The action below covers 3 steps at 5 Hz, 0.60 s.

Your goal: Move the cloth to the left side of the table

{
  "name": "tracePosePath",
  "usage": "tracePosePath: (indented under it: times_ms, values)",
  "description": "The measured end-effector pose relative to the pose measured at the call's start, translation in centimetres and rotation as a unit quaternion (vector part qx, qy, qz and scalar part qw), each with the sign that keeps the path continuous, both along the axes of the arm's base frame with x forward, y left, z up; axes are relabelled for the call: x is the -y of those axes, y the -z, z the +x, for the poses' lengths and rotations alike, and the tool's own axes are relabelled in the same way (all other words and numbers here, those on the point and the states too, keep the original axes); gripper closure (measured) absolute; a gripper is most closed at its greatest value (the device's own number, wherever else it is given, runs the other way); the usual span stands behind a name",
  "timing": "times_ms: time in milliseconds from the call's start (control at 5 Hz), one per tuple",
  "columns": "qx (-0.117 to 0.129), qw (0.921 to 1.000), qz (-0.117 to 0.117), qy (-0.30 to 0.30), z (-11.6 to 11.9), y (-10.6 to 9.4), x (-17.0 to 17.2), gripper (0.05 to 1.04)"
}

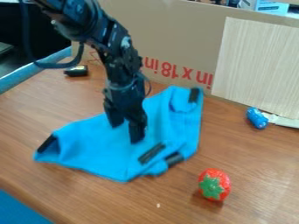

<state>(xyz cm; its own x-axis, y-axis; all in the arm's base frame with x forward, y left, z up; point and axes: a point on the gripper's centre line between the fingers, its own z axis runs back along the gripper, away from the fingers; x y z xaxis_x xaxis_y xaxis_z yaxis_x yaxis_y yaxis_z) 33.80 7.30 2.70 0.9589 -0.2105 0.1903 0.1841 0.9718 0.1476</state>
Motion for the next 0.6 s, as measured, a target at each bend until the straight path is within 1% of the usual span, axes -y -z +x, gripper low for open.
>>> tracePosePath:
  times_ms: [200,400,600]
  values:
    - [0.01,0.9997,0.001,-0.02,2.07,-0.23,-1.3,0.084]
    - [0.018,0.9992,0.004,-0.035,2.96,-0.19,-2.21,0.084]
    - [0.01,0.9994,-0.001,-0.033,2.29,0.15,-1.95,0.081]
